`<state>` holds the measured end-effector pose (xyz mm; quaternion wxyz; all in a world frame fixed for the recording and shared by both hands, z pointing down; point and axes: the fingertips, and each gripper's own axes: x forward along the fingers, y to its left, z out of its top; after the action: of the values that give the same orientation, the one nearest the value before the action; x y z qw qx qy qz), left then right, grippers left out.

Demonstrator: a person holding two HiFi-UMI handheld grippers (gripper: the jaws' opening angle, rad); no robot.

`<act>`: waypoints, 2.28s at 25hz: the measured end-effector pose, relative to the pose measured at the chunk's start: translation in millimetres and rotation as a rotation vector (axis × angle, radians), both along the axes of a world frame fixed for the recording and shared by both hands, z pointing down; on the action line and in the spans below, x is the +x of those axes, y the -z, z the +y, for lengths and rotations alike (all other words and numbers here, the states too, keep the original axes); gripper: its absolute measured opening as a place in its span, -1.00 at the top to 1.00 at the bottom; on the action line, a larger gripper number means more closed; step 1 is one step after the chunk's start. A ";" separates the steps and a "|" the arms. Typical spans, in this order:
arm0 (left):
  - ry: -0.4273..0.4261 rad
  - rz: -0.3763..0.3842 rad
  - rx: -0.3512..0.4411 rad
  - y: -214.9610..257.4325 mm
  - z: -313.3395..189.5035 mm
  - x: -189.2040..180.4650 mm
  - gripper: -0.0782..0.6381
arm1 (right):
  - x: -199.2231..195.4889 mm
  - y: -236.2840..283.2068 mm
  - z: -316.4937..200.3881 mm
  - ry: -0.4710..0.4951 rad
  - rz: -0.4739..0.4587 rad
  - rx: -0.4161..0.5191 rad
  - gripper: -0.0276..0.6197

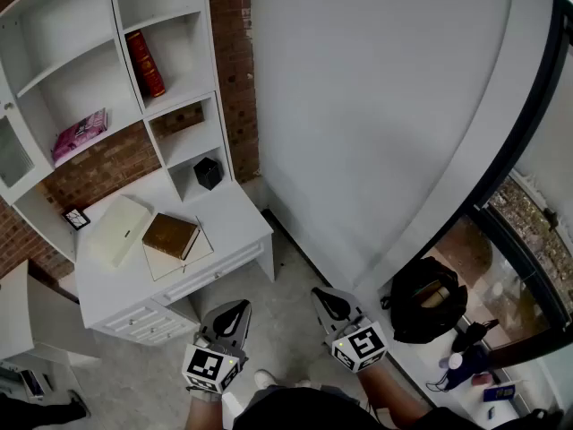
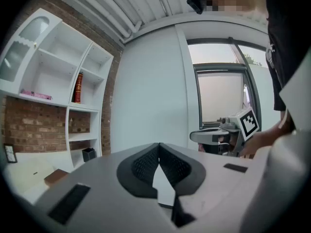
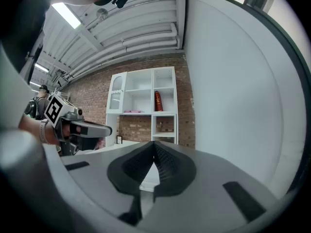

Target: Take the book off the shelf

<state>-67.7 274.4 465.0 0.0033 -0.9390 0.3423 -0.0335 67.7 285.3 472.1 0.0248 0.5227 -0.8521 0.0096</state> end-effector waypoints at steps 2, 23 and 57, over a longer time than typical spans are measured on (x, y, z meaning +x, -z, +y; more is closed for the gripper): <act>0.000 0.010 0.005 1.8 -6.4 -1.0 0.76 | 0.1 0.2 -4.9 -0.008 0.003 0.002 0.88; -0.034 0.057 0.013 -1.0 -100.3 -46.1 0.76 | -28.2 10.4 -86.1 -0.096 0.001 0.045 0.87; 0.323 0.010 0.006 2.9 -407.8 50.0 0.76 | 47.5 4.6 -443.4 0.222 -0.024 -0.025 0.70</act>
<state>-17.8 -133.5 462.1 -0.0009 -0.8720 0.4887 -0.0277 115.2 -158.0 467.5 0.0219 0.4244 -0.9049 0.0239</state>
